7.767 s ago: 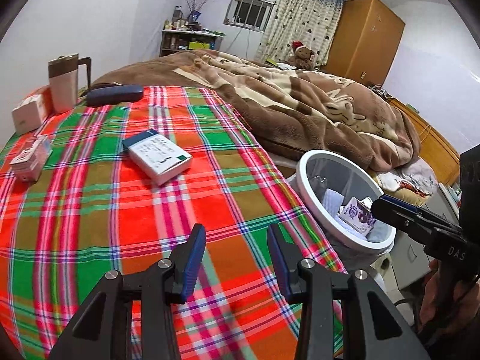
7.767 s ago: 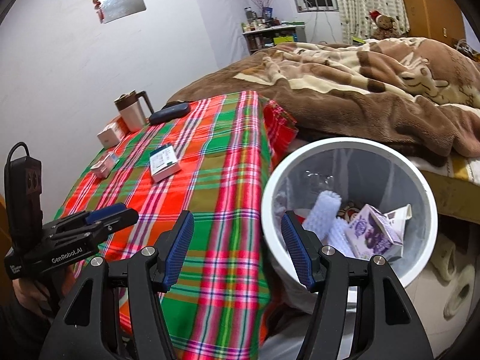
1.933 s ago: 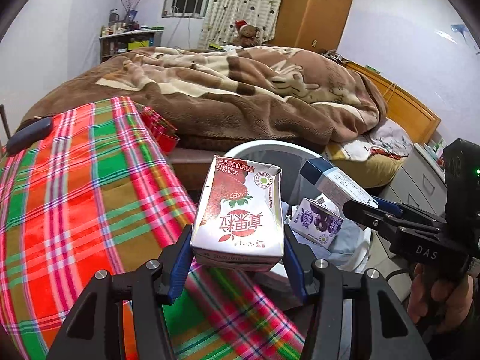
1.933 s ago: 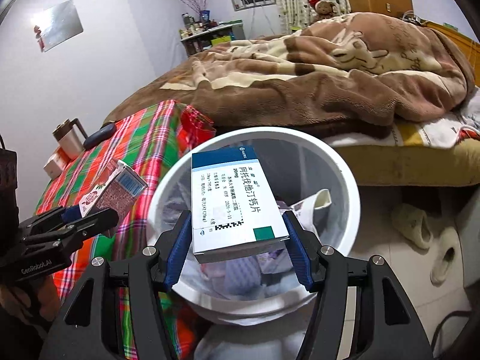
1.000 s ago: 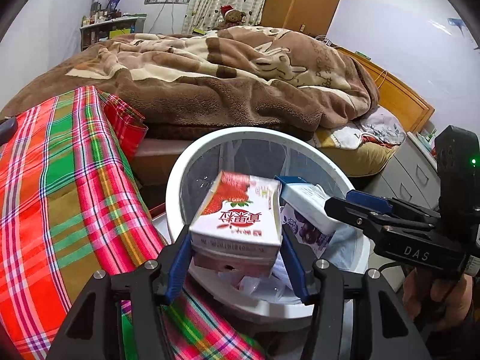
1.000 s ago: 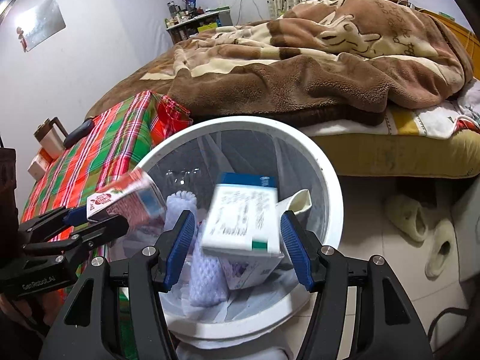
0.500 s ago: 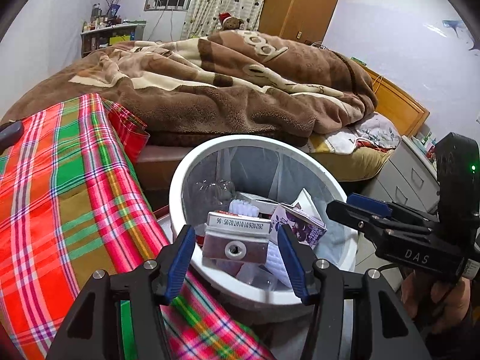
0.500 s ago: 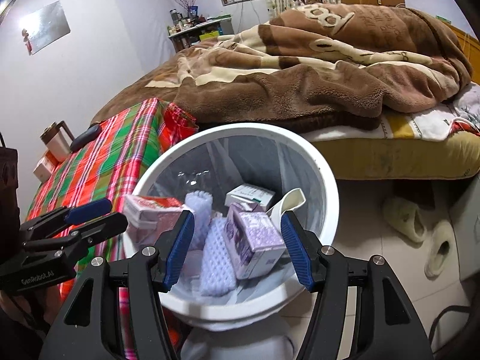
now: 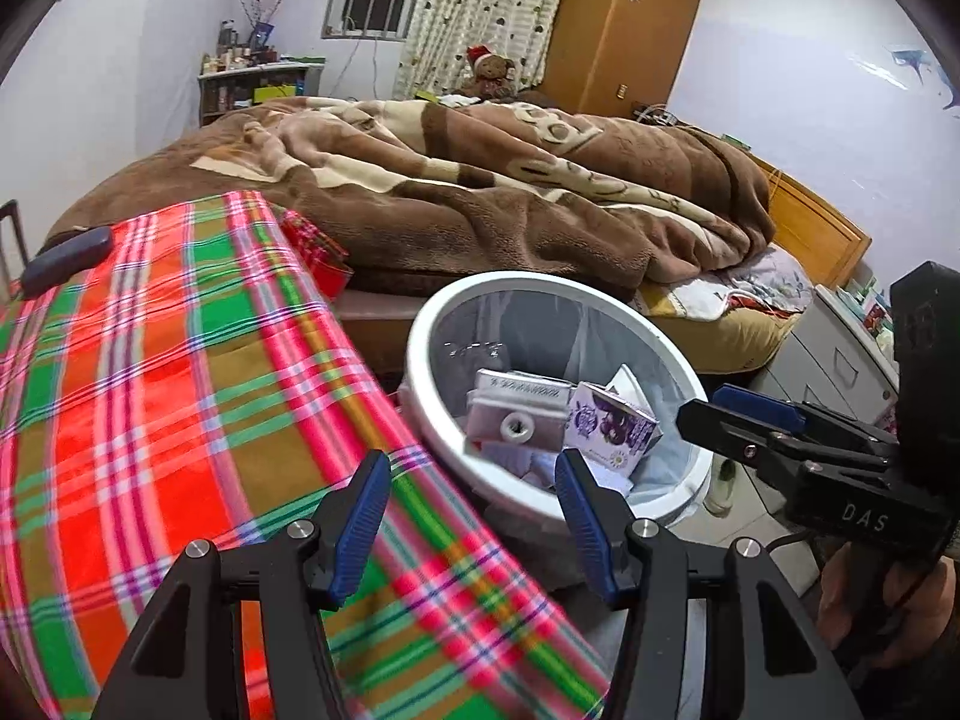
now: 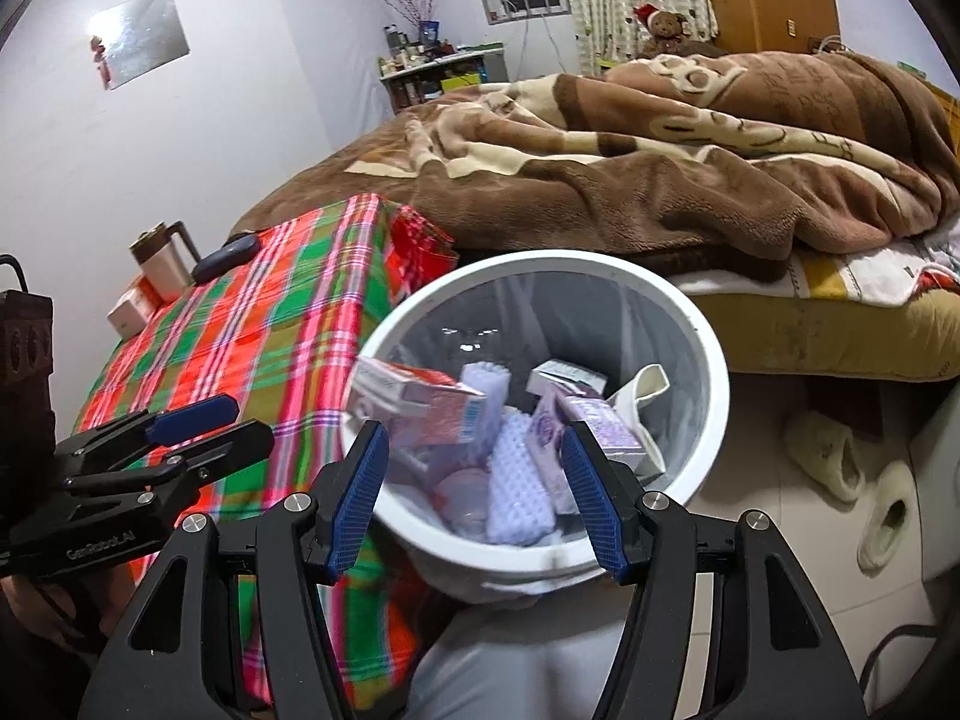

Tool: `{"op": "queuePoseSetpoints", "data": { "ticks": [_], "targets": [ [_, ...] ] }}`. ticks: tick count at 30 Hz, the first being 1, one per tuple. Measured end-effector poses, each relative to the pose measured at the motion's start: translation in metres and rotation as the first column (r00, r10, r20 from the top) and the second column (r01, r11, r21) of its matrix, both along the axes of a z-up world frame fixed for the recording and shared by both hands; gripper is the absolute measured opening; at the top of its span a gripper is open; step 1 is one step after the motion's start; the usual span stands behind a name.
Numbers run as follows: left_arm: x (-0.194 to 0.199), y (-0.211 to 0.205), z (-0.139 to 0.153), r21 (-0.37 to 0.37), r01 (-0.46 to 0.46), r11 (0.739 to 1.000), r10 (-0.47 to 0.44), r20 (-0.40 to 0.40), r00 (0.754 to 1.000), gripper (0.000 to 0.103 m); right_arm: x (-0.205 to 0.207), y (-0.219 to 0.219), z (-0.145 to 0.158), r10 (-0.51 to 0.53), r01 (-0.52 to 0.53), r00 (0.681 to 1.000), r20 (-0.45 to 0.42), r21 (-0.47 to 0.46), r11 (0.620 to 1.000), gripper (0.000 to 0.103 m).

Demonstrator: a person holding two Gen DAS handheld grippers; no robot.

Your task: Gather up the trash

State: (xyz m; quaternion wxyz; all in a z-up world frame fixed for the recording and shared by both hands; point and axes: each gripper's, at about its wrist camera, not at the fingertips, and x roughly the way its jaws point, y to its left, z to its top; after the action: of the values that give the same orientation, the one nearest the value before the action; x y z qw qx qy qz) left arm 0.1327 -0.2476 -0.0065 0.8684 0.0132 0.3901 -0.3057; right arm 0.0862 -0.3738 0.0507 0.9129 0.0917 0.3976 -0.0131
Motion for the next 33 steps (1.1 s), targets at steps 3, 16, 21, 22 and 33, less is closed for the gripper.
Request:
{"op": "queuePoseSetpoints", "data": {
  "ticks": [3, 16, 21, 22, 33],
  "targets": [
    [-0.007, 0.010, 0.002, 0.001, -0.024, 1.000, 0.024, 0.009, 1.000, 0.057, -0.005, 0.007, 0.003, 0.010, -0.010, 1.000, 0.012, -0.007, 1.000, 0.062],
    [-0.044, 0.060, 0.006, 0.032, -0.154, 0.987, 0.152, 0.065, 0.986, 0.057, -0.024, 0.047, 0.005, 0.090, -0.089, 0.995, 0.037, -0.026, 0.996, 0.062],
    [-0.055, 0.079, 0.008, 0.033, -0.201, 0.979, 0.198, 0.079, 0.977, 0.057, -0.030, 0.059, 0.005, 0.130, -0.129, 0.991, 0.042, -0.023, 0.991, 0.062],
    [-0.056, 0.082, 0.008, 0.034, -0.206, 0.978, 0.203, 0.083, 0.976, 0.057, -0.031, 0.061, 0.005, 0.136, -0.135, 0.990, 0.042, -0.022, 0.991, 0.062],
    [-0.073, 0.096, 0.009, 0.051, -0.244, 0.968, 0.238, 0.103, 0.966, 0.057, -0.033, 0.076, 0.003, 0.167, -0.166, 0.985, 0.040, -0.020, 0.986, 0.062]
  ]
}}
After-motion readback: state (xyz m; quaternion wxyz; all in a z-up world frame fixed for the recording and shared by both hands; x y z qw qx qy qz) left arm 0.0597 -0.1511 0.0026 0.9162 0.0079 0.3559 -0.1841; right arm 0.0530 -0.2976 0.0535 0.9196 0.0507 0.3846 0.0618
